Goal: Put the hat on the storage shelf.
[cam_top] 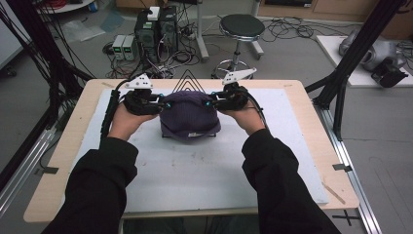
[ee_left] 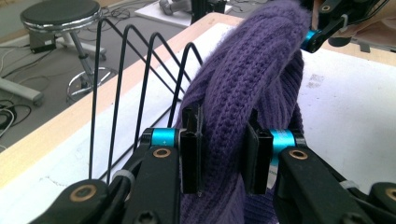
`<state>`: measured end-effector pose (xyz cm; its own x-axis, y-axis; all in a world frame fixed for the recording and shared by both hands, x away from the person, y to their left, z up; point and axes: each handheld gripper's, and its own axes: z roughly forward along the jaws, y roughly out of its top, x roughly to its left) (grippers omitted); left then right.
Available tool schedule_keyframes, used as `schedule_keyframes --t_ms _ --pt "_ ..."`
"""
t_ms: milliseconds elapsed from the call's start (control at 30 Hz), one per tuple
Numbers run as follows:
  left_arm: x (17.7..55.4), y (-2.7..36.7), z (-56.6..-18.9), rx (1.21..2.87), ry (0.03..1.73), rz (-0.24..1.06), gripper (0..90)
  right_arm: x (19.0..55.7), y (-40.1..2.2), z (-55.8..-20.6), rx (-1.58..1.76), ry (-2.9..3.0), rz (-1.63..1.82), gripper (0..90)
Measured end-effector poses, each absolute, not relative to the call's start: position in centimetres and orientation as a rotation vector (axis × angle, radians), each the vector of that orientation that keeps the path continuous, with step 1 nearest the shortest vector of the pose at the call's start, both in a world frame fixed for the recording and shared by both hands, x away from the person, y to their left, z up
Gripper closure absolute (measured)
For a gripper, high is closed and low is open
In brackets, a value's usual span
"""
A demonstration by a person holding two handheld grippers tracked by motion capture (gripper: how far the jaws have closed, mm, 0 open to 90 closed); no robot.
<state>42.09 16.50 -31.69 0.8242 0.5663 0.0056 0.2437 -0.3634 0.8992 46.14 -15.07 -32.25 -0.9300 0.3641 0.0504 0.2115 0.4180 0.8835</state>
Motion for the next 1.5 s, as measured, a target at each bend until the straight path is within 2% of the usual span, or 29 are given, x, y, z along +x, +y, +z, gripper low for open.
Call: schedule_keyframes --t_ms 100,167,200,233,300,367,967,1333,1433,1500 --pt "42.1 16.5 -31.7 1.948 0.619 0.387 66.4 46.1 -15.1 -32.4 0.521 2.521 1.527 66.8" --pt "42.1 16.6 -31.6 1.945 0.622 0.388 62.0 46.1 -15.1 -32.3 0.556 2.499 1.527 51.4" --pt "42.0 16.6 -31.5 1.941 0.626 0.393 62.0 46.1 -15.1 -32.3 0.556 2.499 1.527 51.4" --pt "42.0 16.7 -31.4 1.935 0.637 0.402 54.4 46.3 -15.4 -32.2 0.628 2.466 1.542 39.9" --pt "41.8 17.1 -31.1 1.906 0.652 0.413 52.5 46.3 -15.7 -32.1 0.649 2.453 1.554 38.0" --pt "41.6 17.9 -30.5 1.859 0.680 0.441 43.9 46.2 -16.5 -31.6 0.664 2.405 1.583 34.9" --pt "40.4 18.9 -30.8 1.849 0.702 0.455 35.3 45.1 -17.7 -30.3 0.623 2.363 1.557 29.2" --pt "38.9 20.2 -31.2 1.819 0.730 0.487 25.7 43.7 -19.9 -29.5 0.656 2.319 1.517 20.7" --pt "38.3 20.5 -31.5 1.816 0.731 0.486 22.4 42.5 -21.3 -28.9 0.662 2.281 1.518 14.1" --pt "38.0 20.6 -31.5 1.813 0.730 0.488 21.7 41.7 -22.1 -28.9 0.668 2.259 1.513 13.3"
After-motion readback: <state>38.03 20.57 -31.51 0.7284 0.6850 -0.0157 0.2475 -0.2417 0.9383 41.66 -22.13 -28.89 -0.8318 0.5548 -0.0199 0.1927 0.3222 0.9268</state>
